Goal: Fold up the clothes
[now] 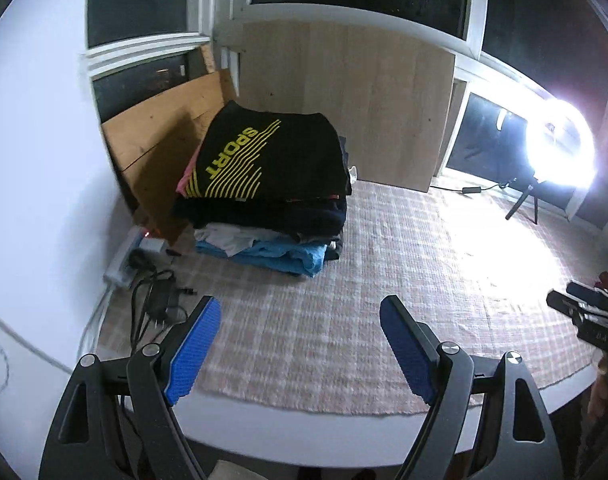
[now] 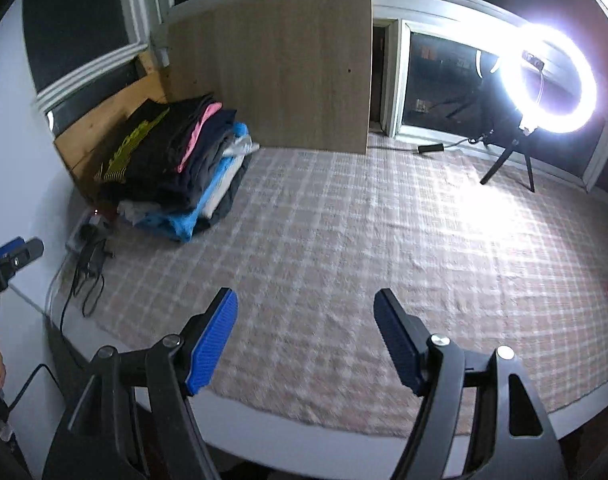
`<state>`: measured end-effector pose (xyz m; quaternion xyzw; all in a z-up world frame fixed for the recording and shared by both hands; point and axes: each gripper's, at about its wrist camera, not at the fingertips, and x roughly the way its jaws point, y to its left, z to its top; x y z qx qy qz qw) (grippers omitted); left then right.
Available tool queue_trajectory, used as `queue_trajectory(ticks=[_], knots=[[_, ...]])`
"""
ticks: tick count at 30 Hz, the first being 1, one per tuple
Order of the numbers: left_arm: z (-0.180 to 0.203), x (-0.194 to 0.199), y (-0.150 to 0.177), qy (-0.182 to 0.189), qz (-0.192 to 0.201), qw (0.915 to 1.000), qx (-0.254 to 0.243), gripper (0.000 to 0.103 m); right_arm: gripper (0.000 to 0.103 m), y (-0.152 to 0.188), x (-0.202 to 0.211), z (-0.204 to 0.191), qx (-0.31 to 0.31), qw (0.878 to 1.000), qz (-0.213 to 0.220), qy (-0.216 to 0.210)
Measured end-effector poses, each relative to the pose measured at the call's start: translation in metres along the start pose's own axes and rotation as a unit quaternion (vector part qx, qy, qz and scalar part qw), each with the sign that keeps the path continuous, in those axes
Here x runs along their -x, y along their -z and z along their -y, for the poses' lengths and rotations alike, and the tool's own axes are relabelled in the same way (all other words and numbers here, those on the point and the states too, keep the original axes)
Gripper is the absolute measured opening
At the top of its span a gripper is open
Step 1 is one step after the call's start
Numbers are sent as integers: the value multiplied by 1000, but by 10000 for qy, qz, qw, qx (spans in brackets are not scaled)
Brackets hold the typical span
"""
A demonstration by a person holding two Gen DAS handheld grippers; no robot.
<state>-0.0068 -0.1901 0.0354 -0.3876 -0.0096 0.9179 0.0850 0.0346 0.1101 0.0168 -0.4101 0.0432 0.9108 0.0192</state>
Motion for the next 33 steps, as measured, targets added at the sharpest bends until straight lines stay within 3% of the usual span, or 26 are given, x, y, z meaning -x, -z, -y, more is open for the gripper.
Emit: queue_trajectory(ticks=[14, 33], knots=[[53, 46, 66, -116, -124, 9998, 52, 81, 70, 60, 41, 36, 211, 9995, 23, -229], [73, 90, 73, -178, 306, 9993, -122, 81, 70, 71, 67, 49, 156, 9991, 235, -301]])
